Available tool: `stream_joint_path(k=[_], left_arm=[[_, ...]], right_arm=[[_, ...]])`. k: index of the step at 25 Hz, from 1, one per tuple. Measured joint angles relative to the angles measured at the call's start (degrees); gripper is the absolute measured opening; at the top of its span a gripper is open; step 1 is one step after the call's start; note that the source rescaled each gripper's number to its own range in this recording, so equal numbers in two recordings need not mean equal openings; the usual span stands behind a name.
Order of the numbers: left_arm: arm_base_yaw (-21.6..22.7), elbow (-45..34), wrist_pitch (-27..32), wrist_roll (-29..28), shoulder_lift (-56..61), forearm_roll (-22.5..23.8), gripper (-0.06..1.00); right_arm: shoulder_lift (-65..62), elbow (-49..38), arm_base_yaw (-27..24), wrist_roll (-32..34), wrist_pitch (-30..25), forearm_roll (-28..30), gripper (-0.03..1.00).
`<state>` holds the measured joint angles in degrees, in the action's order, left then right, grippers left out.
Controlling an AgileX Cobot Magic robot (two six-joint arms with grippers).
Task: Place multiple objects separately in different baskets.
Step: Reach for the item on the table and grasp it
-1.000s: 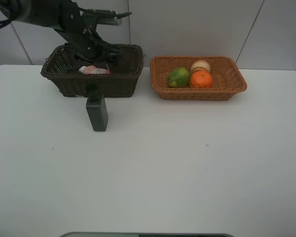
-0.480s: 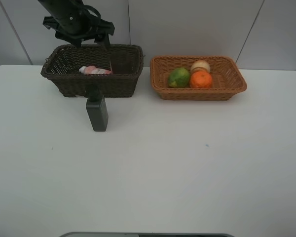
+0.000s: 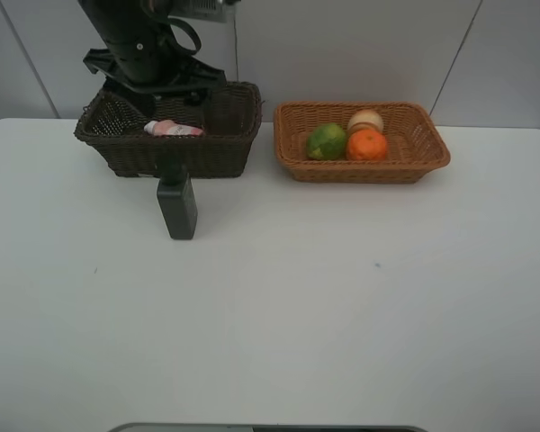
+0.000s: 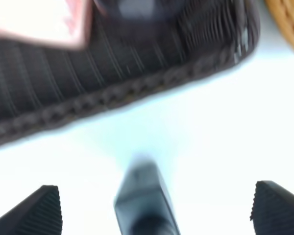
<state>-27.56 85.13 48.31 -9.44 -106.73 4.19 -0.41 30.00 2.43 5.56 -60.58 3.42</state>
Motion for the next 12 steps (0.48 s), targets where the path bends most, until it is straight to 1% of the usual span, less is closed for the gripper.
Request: stream_joint_path(k=[6, 9, 12], left_arm=[[-0.39, -5.51, 0.23, -6.86, 0.00, 0.31, 1.00], [-0.39, -8.41, -0.10, -8.03, 0.02, 1.00, 1.00], [-0.39, -10.93, -3.00, -8.73, 0.02, 1.08, 1.00]], right_arm=[[0.00, 0.00, 0.00, 0.00, 0.00, 0.00, 0.83], [0.00, 0.00, 0.00, 0.00, 0.00, 0.00, 0.83], [0.00, 0.00, 0.00, 0.00, 0.00, 0.00, 0.83]])
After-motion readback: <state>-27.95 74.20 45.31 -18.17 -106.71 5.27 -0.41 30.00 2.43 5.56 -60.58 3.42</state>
